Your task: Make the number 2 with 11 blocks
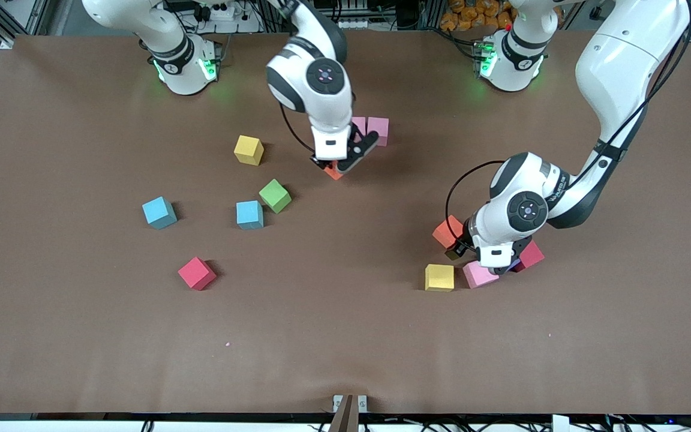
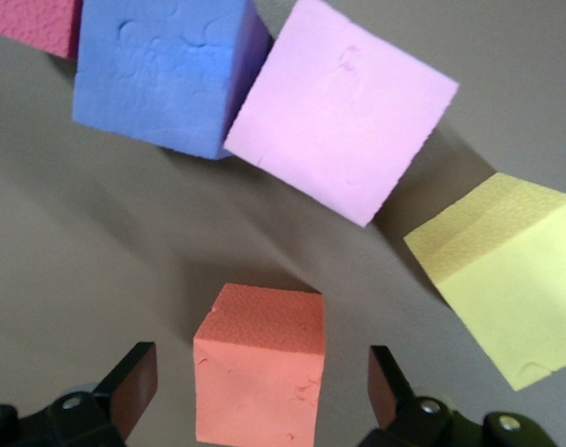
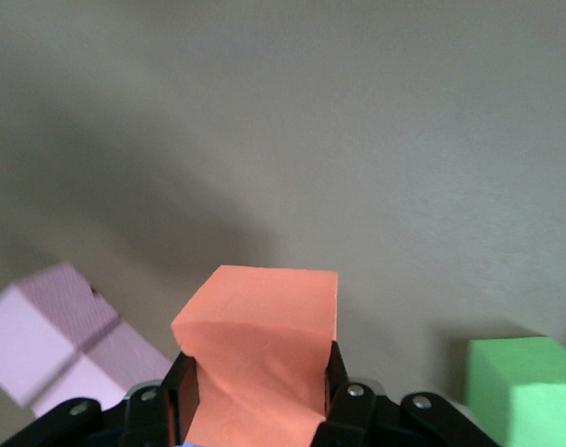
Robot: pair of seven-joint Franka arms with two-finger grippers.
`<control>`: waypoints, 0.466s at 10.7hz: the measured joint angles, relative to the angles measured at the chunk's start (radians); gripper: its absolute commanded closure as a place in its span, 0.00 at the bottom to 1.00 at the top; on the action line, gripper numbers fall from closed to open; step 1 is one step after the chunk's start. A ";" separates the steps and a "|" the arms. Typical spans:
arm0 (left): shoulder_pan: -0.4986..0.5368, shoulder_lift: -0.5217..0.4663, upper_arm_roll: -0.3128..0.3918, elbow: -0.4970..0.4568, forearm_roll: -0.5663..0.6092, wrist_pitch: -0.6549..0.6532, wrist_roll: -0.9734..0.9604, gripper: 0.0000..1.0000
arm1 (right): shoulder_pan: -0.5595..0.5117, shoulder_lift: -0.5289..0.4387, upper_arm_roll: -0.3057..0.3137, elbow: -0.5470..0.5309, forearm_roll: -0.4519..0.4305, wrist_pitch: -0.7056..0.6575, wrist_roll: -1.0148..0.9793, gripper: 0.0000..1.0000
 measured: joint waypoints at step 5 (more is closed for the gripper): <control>-0.021 0.000 -0.001 -0.014 0.000 -0.002 -0.038 0.00 | 0.063 0.181 0.003 0.151 0.036 0.091 0.371 0.82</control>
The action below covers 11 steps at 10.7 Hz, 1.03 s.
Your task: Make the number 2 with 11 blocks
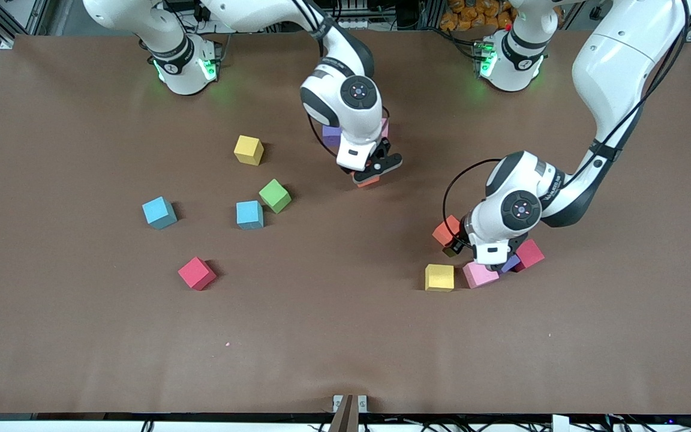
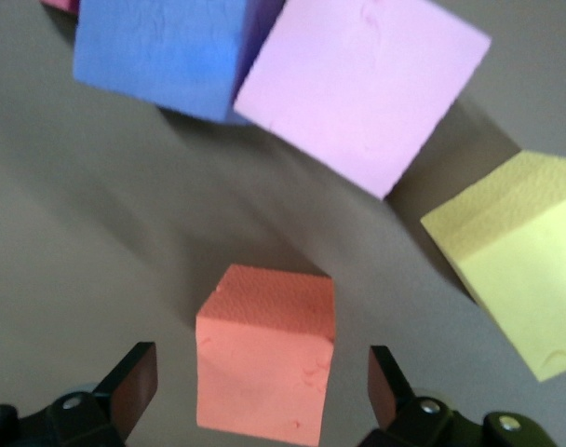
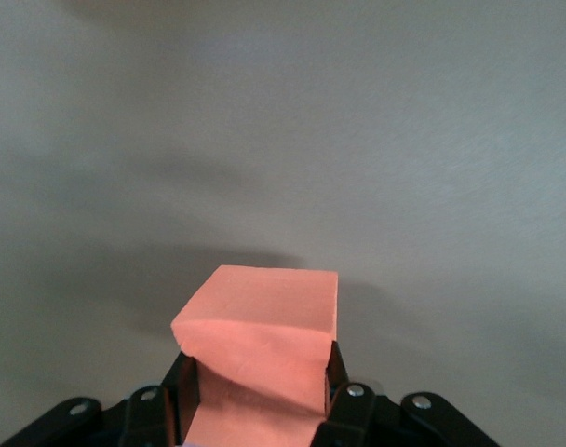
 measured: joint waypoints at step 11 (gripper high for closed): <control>-0.008 0.028 0.004 -0.044 0.025 0.065 -0.008 0.65 | 0.063 0.021 0.005 -0.035 0.096 0.038 0.190 0.86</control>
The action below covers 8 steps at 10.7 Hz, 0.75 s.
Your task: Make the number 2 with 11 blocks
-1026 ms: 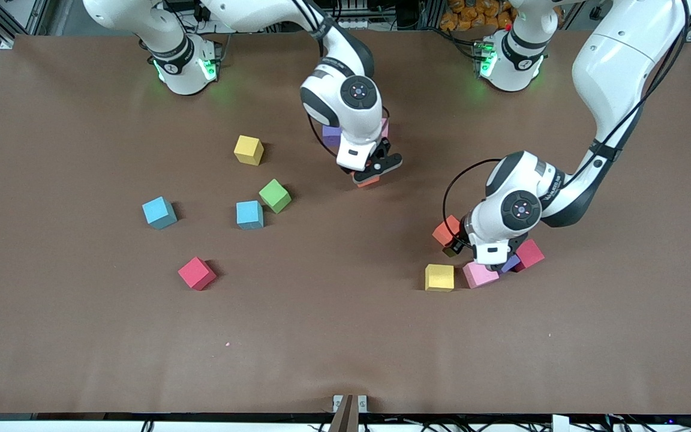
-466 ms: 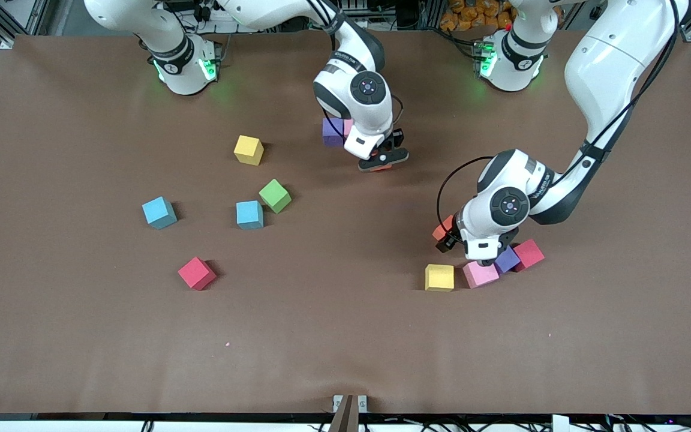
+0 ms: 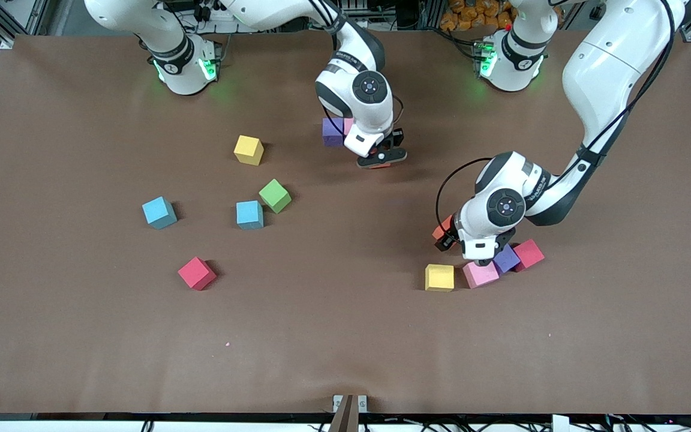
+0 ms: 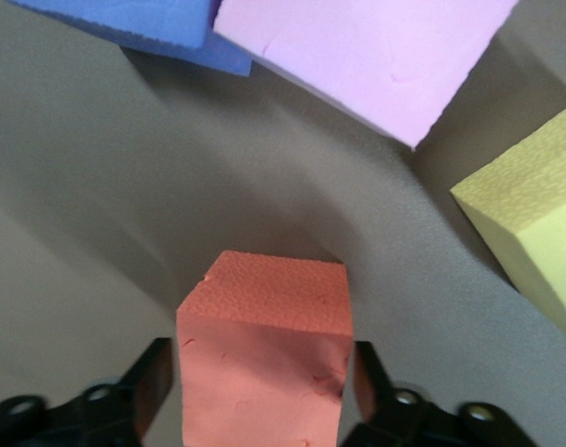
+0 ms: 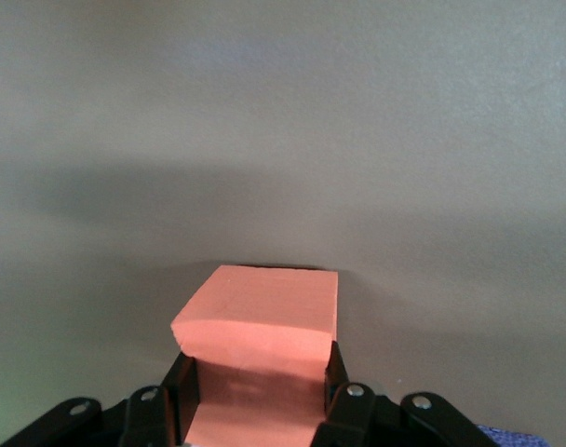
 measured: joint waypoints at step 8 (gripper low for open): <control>0.001 -0.045 -0.027 0.022 0.016 0.003 0.035 0.72 | 0.002 0.001 0.001 -0.031 0.041 0.048 0.049 0.87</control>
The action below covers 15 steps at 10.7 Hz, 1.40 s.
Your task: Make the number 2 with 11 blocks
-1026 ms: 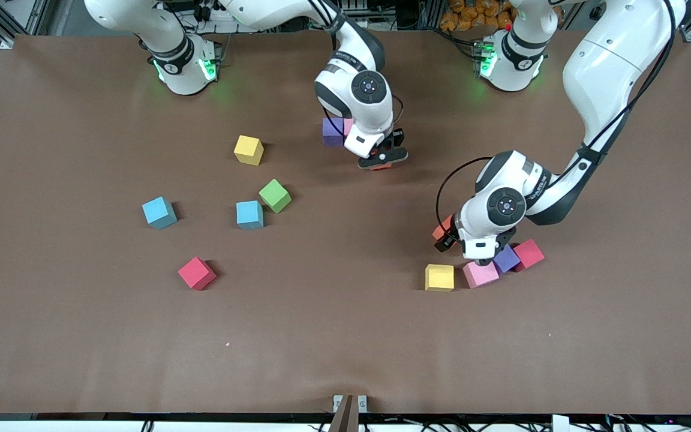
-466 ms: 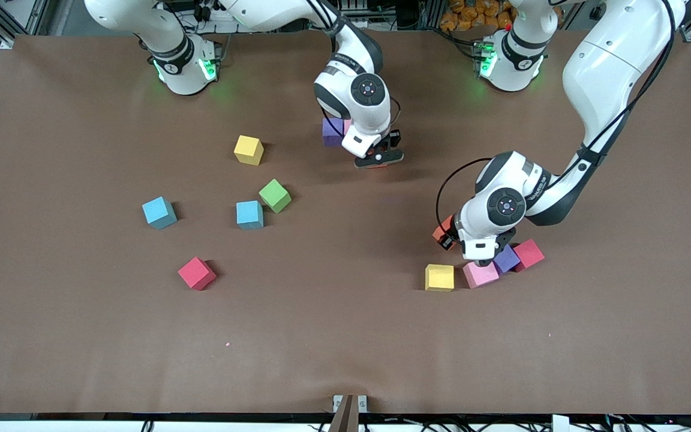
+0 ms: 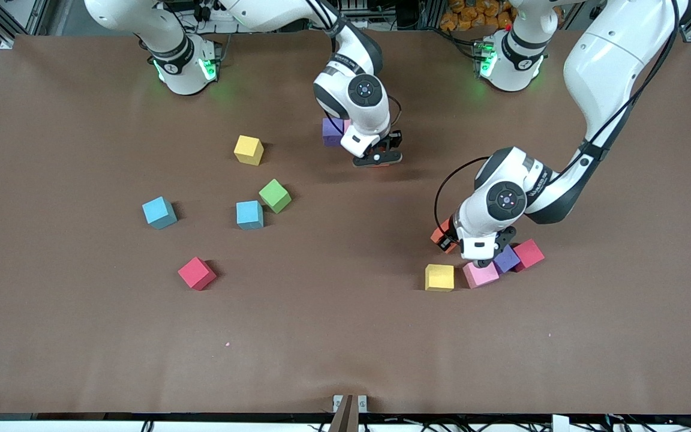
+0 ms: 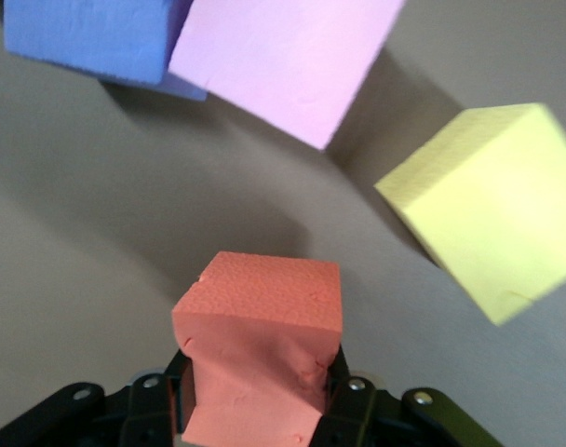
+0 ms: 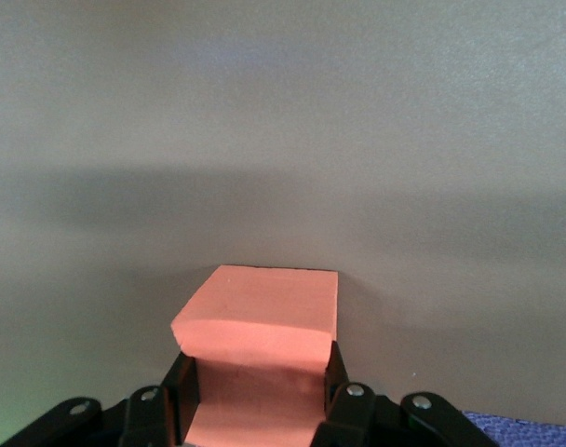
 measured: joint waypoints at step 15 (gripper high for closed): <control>-0.003 -0.044 -0.029 0.024 0.000 -0.100 0.045 0.75 | 0.011 -0.007 0.001 -0.019 0.002 0.001 0.033 0.43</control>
